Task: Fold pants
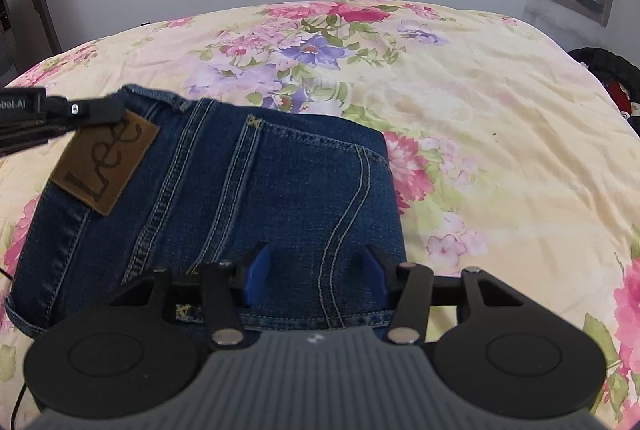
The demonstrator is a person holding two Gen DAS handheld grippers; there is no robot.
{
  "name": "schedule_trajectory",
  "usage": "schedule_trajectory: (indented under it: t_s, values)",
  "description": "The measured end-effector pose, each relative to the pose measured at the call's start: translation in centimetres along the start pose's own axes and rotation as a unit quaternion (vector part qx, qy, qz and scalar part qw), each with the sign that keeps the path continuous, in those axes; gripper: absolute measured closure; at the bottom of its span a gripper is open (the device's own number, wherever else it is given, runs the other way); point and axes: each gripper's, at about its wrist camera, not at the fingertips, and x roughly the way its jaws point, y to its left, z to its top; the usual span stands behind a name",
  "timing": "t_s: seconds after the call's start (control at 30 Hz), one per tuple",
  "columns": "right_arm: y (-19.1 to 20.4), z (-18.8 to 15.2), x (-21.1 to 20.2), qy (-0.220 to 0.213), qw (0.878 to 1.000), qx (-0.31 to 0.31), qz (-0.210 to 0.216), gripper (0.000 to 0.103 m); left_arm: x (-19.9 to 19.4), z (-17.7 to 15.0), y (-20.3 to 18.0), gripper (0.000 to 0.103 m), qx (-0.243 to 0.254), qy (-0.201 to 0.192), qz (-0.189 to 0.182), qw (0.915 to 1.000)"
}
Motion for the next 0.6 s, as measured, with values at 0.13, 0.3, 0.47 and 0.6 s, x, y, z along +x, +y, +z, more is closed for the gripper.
schedule_trajectory:
  t_s: [0.13,0.3,0.47,0.6]
  values:
    - [1.6,0.9,0.4,0.006,1.0,-0.007,0.024,0.065,0.4,0.4,-0.9,0.099,0.043,0.01,0.025,0.9987]
    - [3.9,1.0,2.3,0.028,0.999,-0.036,0.028,0.061,2.5,-2.0,2.9,0.099,0.014,0.056,0.048,0.9972]
    - [4.2,0.6,4.8,0.052,0.997,-0.035,0.041,0.055,3.9,-4.3,5.4,0.096,0.01,0.08,0.054,0.9953]
    - [3.8,0.6,5.3,0.054,0.997,-0.025,0.05,0.055,4.2,-4.4,5.8,0.095,0.002,0.088,0.052,0.9948]
